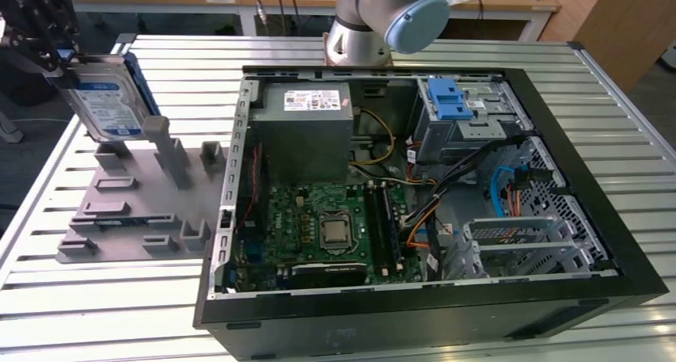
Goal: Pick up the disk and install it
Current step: 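Pick up the disk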
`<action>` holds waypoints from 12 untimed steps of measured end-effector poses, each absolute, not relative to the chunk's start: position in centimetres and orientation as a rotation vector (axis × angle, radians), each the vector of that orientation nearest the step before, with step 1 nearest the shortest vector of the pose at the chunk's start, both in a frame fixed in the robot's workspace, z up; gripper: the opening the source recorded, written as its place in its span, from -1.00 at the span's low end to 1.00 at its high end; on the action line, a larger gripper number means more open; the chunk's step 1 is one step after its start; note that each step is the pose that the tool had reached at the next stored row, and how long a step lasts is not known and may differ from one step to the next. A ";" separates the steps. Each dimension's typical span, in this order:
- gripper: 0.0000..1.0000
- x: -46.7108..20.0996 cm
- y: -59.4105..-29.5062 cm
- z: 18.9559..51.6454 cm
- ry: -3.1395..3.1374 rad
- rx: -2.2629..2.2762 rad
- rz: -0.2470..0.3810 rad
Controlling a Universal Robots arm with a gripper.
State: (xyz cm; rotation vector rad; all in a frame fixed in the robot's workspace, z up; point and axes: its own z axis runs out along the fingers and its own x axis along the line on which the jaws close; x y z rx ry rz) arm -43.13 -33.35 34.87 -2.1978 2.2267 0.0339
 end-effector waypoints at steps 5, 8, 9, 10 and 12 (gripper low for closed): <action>-0.27 -43.1 -33.3 35.1 2.227 -2.198 0.034; -0.27 -43.1 -33.3 35.3 2.227 -2.198 0.034; -0.27 -43.1 -33.3 35.3 2.227 -2.198 0.034; -0.27 -43.1 -33.3 35.4 2.227 -2.198 0.034; -0.27 -43.1 -33.3 35.5 2.227 -2.198 0.034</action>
